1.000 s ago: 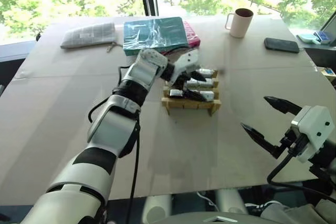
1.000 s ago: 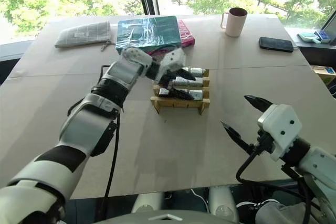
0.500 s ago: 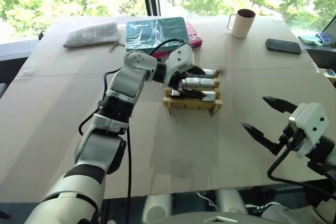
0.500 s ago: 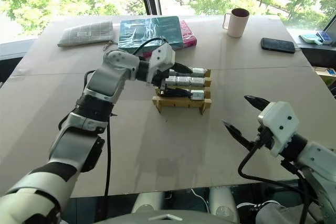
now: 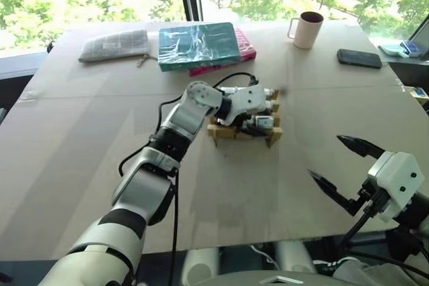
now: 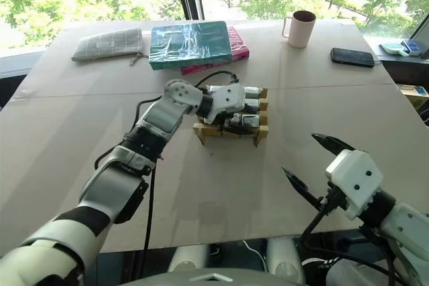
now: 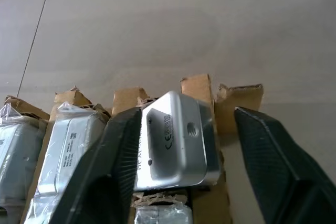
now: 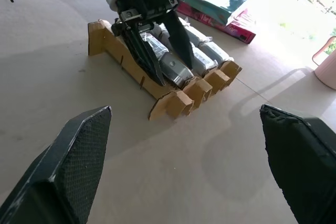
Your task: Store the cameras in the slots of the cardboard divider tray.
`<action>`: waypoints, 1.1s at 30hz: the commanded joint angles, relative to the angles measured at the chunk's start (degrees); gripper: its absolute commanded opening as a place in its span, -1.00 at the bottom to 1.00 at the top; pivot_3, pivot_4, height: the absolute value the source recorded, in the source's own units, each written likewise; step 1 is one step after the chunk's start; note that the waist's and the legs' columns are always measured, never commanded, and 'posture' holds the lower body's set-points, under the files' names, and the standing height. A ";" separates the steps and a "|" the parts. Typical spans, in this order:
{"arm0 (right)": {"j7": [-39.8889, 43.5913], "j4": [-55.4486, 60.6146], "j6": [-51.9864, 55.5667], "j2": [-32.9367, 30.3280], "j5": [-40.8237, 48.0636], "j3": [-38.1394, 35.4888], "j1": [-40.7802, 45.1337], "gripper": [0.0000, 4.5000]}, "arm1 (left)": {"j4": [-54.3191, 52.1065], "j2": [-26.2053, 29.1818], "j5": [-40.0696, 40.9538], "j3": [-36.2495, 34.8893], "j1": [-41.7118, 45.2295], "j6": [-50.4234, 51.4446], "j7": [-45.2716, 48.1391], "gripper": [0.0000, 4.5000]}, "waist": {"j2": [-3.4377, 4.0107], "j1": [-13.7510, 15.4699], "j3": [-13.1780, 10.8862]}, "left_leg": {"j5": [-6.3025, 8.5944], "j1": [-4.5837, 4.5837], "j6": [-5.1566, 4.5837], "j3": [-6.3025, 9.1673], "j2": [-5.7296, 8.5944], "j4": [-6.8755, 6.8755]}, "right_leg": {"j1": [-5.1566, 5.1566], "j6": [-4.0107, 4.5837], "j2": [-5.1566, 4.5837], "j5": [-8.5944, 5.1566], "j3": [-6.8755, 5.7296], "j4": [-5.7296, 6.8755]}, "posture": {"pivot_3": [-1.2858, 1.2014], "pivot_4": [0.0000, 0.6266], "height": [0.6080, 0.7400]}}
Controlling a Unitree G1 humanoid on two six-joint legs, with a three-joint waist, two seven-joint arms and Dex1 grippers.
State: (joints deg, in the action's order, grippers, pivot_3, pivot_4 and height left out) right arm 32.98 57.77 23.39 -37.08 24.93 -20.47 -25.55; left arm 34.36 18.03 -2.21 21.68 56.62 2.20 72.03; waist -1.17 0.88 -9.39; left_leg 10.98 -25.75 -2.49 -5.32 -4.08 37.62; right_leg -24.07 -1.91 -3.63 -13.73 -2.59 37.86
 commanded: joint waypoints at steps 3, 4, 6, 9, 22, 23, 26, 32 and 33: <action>-1.99 2.23 -2.20 -1.59 0.36 -0.52 -0.74 1.00 | 3.91 -0.70 -0.45 -0.70 2.88 -3.57 0.54 -0.55 | -0.01 0.08 0.03 | 0.00 0.04 0.00 0.01 0.01 0.01 | 0.06 0.00 -0.01 0.00 -0.01 0.00 | 0.03 -0.52 1.00; -2.23 2.23 -2.34 -1.86 0.52 -0.64 -0.87 1.00 | 4.35 -0.77 -0.37 -0.79 3.08 -3.91 0.86 -0.55 | -0.01 0.08 0.03 | 0.00 0.04 0.00 0.05 0.01 0.05 | 0.08 0.00 -0.01 -0.01 -0.03 0.00 | 0.03 -0.52 1.00; -2.62 2.23 -2.44 -2.27 0.81 -0.77 -0.96 1.00 | 4.84 -0.93 0.04 -1.05 3.37 -3.43 1.49 -0.55 | -0.01 0.05 0.03 | 0.00 0.04 0.00 0.07 0.01 0.08 | 0.11 0.00 0.00 -0.01 -0.04 0.01 | 0.03 -0.52 1.00; -3.32 2.23 -2.30 -2.96 1.09 -0.61 -0.75 1.00 | 5.10 -1.40 1.74 -1.94 4.45 2.26 3.71 -0.55 | -0.01 0.01 0.03 | 0.00 0.04 0.00 0.11 0.01 0.13 | 0.14 0.00 0.00 -0.01 -0.06 0.01 | 0.03 -0.52 1.00; -3.34 2.23 -2.75 -2.80 -0.05 0.06 -1.81 1.00 | 14.46 -4.22 2.40 -3.42 11.24 16.24 4.96 -0.55 | -0.02 -0.01 0.02 | 0.00 0.01 0.00 0.24 0.01 0.17 | 0.20 -0.02 0.01 -0.03 -0.16 0.00 | 0.03 -0.52 1.00; -3.29 2.23 -2.94 -2.73 -0.19 0.06 -2.07 1.00 | 14.69 -4.30 2.14 -3.37 11.51 15.87 4.89 -0.55 | -0.02 -0.02 0.02 | 0.00 0.01 0.00 0.25 0.01 0.17 | 0.20 -0.02 0.01 -0.03 -0.16 0.00 | 0.03 -0.52 1.00; -3.15 2.23 -3.43 -2.43 -0.59 0.07 -2.82 1.00 | 15.48 -4.32 0.96 -2.89 11.35 13.38 4.22 -0.55 | -0.02 -0.02 0.02 | 0.00 0.00 0.00 0.25 0.01 0.17 | 0.20 -0.02 0.01 -0.03 -0.16 0.00 | 0.03 -0.52 1.00; -2.98 2.23 -3.98 -1.59 -1.71 1.03 -3.60 1.00 | 12.05 -3.77 5.23 -7.44 10.91 13.98 5.42 -0.03 | -0.02 -0.04 0.01 | 0.00 0.00 0.00 0.26 0.01 0.18 | 0.20 -0.02 0.01 -0.03 -0.17 0.01 | 0.03 -0.52 1.00; -2.94 2.23 -3.80 -1.34 -1.75 1.09 -3.73 1.00 | 10.07 -3.53 7.53 -9.36 11.24 17.13 6.06 0.21 | -0.02 -0.07 0.01 | 0.00 -0.02 0.00 0.26 0.00 0.18 | 0.18 -0.02 0.01 -0.03 -0.17 0.01 | 0.03 -0.52 1.00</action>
State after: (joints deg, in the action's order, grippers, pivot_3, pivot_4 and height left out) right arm 29.87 57.80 20.82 -38.78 23.16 -18.93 -29.07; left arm 49.21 13.94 0.97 16.21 66.63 16.00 77.06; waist -1.19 0.80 -9.38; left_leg 10.98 -25.79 -2.50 -5.05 -4.09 37.80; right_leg -23.89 -1.92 -3.62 -13.75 -2.77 37.87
